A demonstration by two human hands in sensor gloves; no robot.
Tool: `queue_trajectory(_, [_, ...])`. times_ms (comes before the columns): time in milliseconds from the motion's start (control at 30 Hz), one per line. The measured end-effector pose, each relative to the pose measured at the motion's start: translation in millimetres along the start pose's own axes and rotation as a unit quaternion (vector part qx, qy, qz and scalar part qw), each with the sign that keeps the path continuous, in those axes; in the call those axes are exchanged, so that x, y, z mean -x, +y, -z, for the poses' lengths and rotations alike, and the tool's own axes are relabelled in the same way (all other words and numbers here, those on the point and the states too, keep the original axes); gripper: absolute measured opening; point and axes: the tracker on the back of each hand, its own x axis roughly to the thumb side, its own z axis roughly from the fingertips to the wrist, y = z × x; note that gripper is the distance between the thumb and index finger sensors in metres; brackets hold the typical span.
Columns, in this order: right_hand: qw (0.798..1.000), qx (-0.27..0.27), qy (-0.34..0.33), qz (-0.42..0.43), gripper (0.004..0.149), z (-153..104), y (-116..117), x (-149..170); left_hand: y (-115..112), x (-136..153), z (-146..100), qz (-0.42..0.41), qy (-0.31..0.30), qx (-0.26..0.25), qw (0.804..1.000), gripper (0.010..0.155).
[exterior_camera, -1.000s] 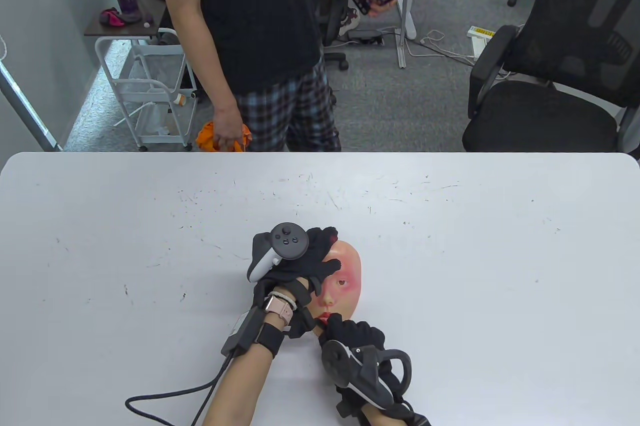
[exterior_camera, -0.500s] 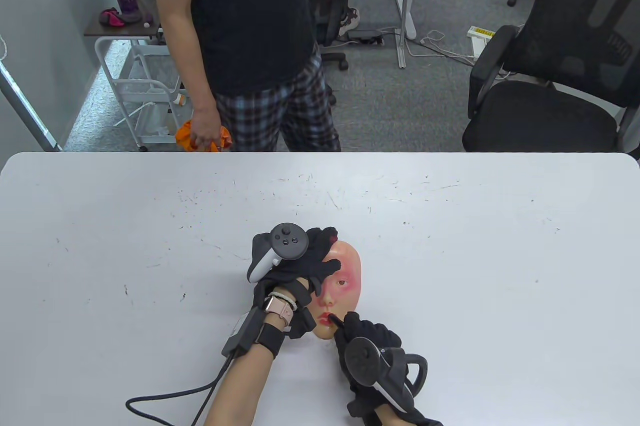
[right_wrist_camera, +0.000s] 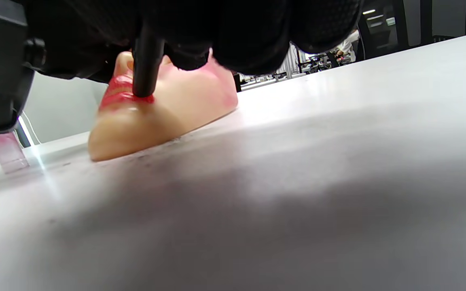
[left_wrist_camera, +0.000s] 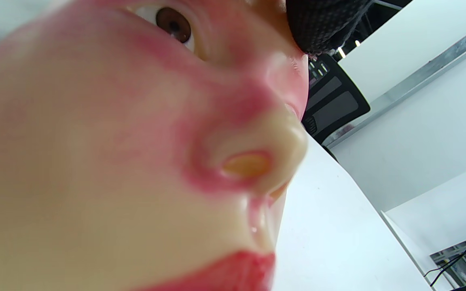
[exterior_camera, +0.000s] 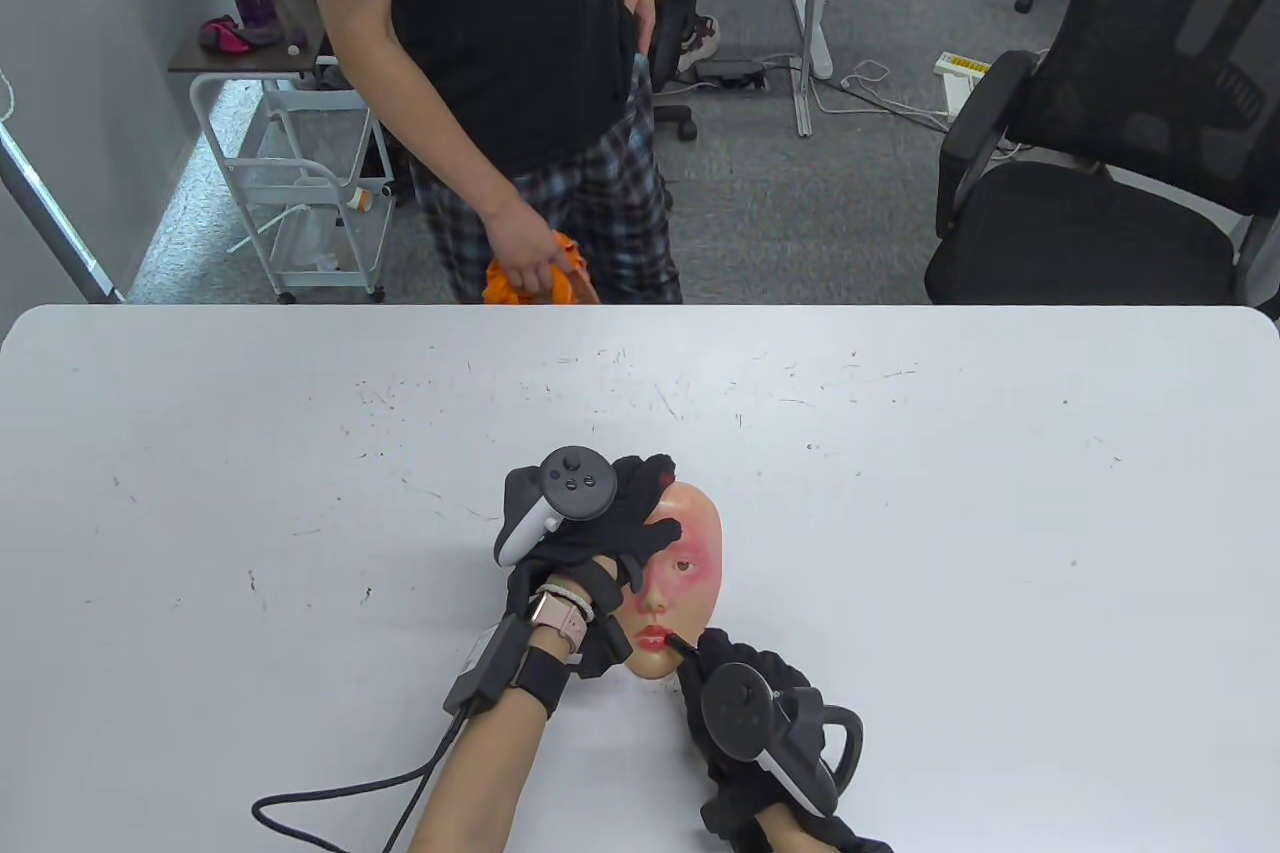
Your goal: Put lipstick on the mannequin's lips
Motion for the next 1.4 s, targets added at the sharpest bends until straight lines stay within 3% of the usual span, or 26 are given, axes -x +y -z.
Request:
queue_trajectory(133, [0.999, -0.008, -0.02, 0.032, 0.053, 0, -1, -1, 0, 0, 0, 0.001, 0.001, 0.002, 1.0, 0.074])
queue_trajectory(333, [1.0, 0.001, -0.002, -0.005, 0.053, 1, 0, 0, 0, 0, 0, 0.0, 0.001, 0.0, 1.0, 0.074])
queue_trajectory(467, [0.999, 0.002, -0.033, 0.029, 0.053, 0, -1, -2, 0, 0, 0, -0.001, 0.0, 0.001, 1.0, 0.074])
queue_trajectory(700, [1.0, 0.002, -0.011, -0.009, 0.052, 1, 1, 0, 0, 0, 0, -0.001, 0.0, 0.002, 1.0, 0.073])
queue_trajectory(833, [0.999, 0.006, -0.04, 0.035, 0.053, 0, 1, -2, 0, 1, 0, -0.001, -0.001, 0.001, 1.0, 0.074])
queue_trajectory(1033, [1.0, -0.005, -0.01, -0.009, 0.053, 2, 1, 1, 0, 1, 0, -0.002, 0.001, 0.001, 1.0, 0.074])
queue_trajectory(1233, [0.998, 0.005, -0.011, 0.06, 0.053, 2, -4, 10, 0, -1, 0, 0.0, -0.003, -0.002, 1.0, 0.074])
queue_trajectory(1333, [0.989, 0.025, -0.01, 0.142, 0.053, 1, -12, 20, 3, -9, -2, 0.006, -0.01, 0.007, 1.0, 0.075])
queue_trajectory(1400, [0.98, 0.036, -0.008, 0.197, 0.053, 0, -17, 27, 9, -21, -9, 0.011, -0.026, -0.014, 1.0, 0.075])
